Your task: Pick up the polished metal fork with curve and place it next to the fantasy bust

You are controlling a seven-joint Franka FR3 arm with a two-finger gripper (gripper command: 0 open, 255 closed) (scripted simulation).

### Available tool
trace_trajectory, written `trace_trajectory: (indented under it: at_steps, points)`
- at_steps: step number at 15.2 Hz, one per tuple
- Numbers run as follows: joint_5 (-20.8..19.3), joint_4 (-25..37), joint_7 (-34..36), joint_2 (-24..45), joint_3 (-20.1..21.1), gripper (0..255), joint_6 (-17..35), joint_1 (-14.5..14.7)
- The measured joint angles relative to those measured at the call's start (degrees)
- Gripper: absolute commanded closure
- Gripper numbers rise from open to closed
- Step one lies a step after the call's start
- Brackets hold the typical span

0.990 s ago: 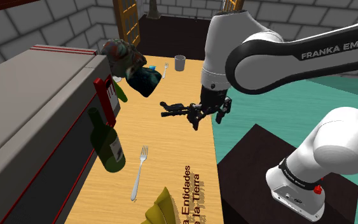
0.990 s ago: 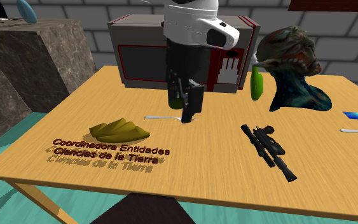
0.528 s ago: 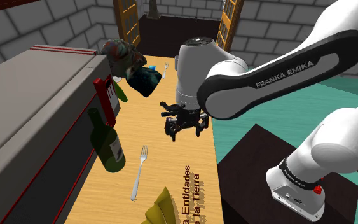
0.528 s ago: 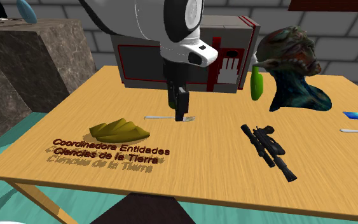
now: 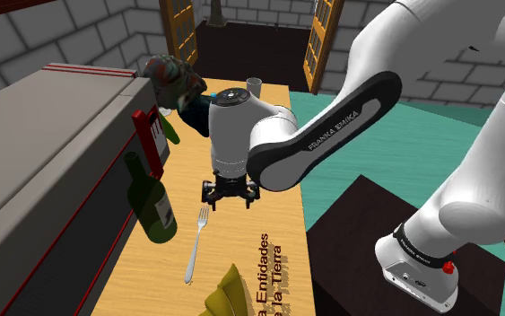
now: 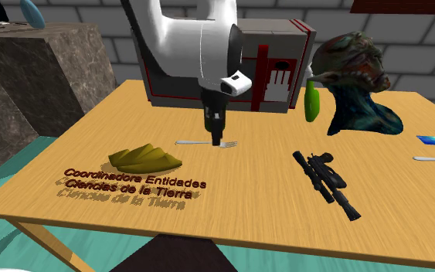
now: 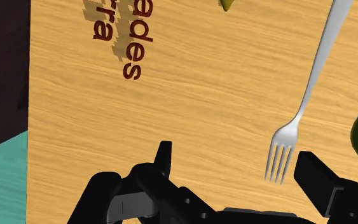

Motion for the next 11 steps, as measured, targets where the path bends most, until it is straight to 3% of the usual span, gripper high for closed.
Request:
trace_trajectory:
  at_steps: [6, 8, 11]
  points:
    - [-12.77, 12.03, 15.97, 14.85, -7.13, 0, 0.50, 9.00]
    - [-15.55, 17.60, 19.51, 20.11, -9.89, 0, -0.18, 12.10]
    - [-17.43, 20.83, 21.97, 23.85, -12.00, 0, 0.24, 14.16]
